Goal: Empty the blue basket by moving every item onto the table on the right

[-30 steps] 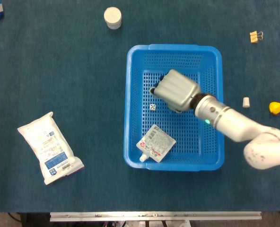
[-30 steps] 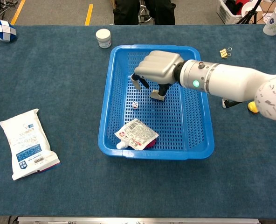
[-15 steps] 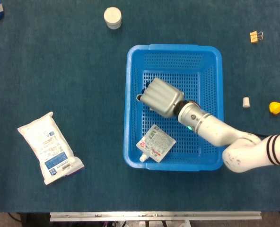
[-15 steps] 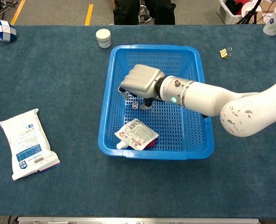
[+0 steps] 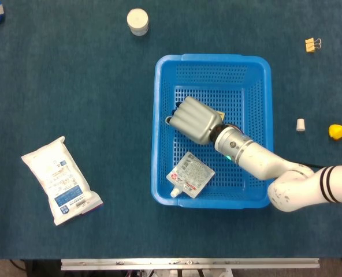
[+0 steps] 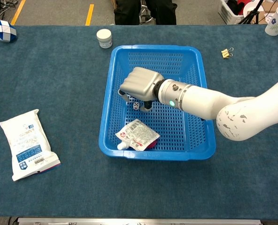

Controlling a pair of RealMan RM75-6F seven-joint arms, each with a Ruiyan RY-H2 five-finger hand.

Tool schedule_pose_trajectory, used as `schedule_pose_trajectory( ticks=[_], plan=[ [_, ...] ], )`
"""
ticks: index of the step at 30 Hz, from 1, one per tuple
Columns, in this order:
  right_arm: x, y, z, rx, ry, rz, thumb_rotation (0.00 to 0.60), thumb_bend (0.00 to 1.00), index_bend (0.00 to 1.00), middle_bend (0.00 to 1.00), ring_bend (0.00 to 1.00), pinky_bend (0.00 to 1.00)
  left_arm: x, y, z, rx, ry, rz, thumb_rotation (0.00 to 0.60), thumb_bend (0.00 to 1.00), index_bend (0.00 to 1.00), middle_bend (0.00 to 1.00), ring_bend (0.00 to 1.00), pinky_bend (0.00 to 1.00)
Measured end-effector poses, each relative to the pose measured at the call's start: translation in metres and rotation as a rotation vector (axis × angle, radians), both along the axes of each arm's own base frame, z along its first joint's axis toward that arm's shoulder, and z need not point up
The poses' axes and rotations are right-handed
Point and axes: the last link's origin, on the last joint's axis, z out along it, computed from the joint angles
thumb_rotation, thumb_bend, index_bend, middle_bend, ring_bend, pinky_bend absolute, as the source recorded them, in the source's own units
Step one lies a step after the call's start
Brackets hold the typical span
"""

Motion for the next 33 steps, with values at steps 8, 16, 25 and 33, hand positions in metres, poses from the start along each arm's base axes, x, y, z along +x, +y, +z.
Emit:
schedule_pose_trajectory(
  ticks=[8, 16, 25, 33],
  plan=[
    [0.000, 0.002, -0.006, 0.006, 0.007, -0.002, 0.600, 0.24, 0.44, 0.51, 0.40, 0.53, -0.001, 0.002, -0.001, -0.004, 0.000, 0.002, 0.600, 0.30, 0.39, 0.27, 0.26, 0.14],
    [0.000, 0.000, -0.008, -0.001, 0.019, 0.001, 0.600, 0.27, 0.47, 0.52, 0.40, 0.53, -0.003, 0.002, 0.000, 0.001, -0.002, 0.005, 0.600, 0.30, 0.39, 0.27, 0.26, 0.14],
    [0.002, 0.000, -0.009, -0.005, 0.029, 0.009, 0.600, 0.29, 0.49, 0.53, 0.41, 0.54, -0.005, 0.003, -0.001, 0.003, -0.003, 0.004, 0.600, 0.30, 0.39, 0.27, 0.26, 0.14],
    [0.002, 0.002, -0.010, -0.008, 0.033, 0.019, 0.600, 0.30, 0.52, 0.55, 0.42, 0.55, -0.006, 0.003, 0.000, 0.006, -0.006, 0.005, 0.600, 0.30, 0.39, 0.27, 0.26, 0.14]
  ],
)
